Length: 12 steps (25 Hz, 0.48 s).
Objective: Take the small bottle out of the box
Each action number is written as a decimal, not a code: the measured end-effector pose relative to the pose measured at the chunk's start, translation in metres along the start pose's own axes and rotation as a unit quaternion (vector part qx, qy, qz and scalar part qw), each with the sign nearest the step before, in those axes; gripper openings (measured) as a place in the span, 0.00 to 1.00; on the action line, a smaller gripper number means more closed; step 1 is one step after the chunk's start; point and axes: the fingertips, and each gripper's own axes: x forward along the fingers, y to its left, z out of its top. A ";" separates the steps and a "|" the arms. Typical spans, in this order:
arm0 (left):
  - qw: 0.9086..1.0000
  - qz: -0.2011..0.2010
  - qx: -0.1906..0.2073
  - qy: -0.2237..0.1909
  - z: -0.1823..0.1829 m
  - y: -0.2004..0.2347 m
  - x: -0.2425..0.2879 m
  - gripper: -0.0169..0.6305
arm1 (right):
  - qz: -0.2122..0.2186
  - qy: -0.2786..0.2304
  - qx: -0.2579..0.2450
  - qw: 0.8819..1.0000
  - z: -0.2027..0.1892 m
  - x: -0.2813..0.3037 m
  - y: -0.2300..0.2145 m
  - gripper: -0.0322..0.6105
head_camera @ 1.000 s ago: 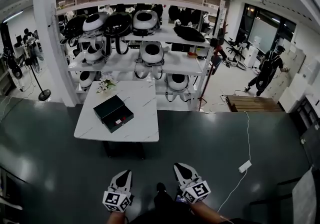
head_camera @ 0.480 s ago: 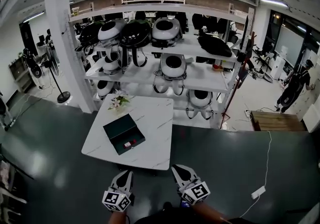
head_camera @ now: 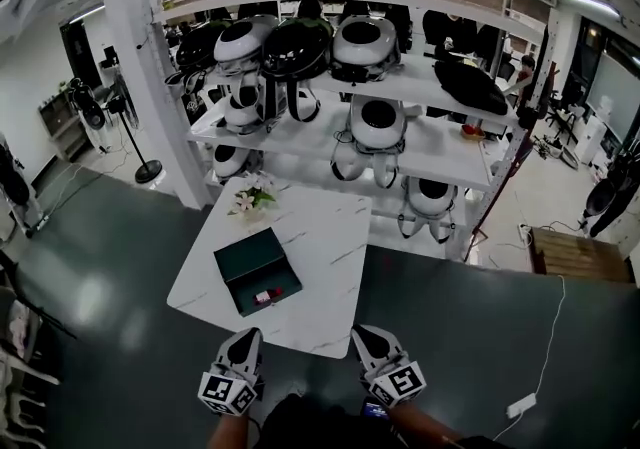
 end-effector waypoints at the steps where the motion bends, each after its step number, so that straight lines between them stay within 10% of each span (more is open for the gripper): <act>1: 1.000 0.002 0.001 0.000 0.000 0.007 0.006 0.05 | 0.000 0.004 0.000 1.000 -0.003 0.006 -0.005 0.11; 12: 1.000 -0.004 0.023 0.019 0.003 0.110 0.086 0.05 | -0.015 0.034 0.000 0.999 -0.023 0.109 -0.045 0.11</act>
